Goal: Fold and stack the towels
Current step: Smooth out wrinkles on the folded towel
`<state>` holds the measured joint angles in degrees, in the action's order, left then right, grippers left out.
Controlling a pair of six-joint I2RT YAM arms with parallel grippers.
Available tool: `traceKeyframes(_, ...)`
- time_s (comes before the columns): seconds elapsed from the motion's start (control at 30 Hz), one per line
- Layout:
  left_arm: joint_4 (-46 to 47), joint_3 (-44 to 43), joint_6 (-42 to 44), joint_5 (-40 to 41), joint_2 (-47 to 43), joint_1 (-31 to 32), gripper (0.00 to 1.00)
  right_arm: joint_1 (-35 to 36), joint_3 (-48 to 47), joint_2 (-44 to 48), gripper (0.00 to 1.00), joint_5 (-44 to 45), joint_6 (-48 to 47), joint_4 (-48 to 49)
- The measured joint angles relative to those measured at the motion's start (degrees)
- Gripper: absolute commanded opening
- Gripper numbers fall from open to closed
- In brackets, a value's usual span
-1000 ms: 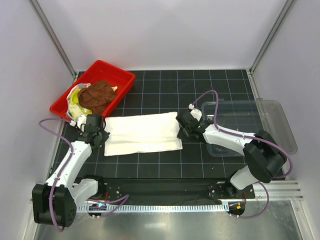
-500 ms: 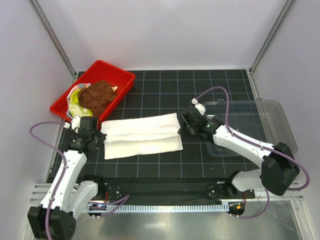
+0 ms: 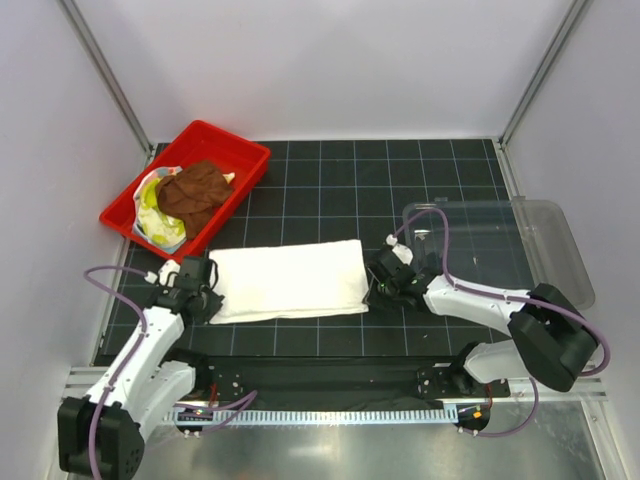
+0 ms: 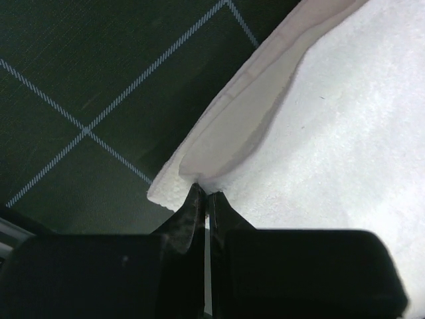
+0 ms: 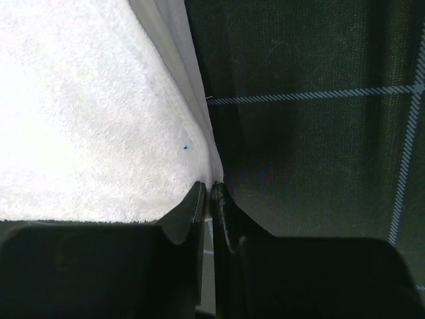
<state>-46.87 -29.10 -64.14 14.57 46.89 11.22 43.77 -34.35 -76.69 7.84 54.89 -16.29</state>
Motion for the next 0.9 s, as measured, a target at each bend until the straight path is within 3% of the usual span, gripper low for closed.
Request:
traceKeyframes(0.23,2.97,0.22,0.9,0.2,5.51,0.17,0.0,-0.11,-1.9,2.54,0.01,3.54,-0.26,-3.13)
traceKeyframes(0.4,-1.55,-10.23,2.91,3.28,8.39,0.31,0.0,-0.39,-8.87,4.85,0.01,4.66,-2.99,-8.31)
traceKeyframes(0.53,-4.63,-16.37,2.67,6.19,4.98,0.35,0.0,-0.39,-10.73,9.9,0.01,3.06,-3.67,-9.84)
traceKeyframes(0.73,-6.25,-4.37,-3.28,4.26,-7.58,0.39,0.0,0.81,-0.09,17.31,0.01,-0.74,-0.22,-4.96)
traceKeyframes(0.9,-7.26,1.51,-6.64,0.59,-4.04,1.2,0.0,1.66,10.69,13.4,0.01,-3.67,2.67,0.02)
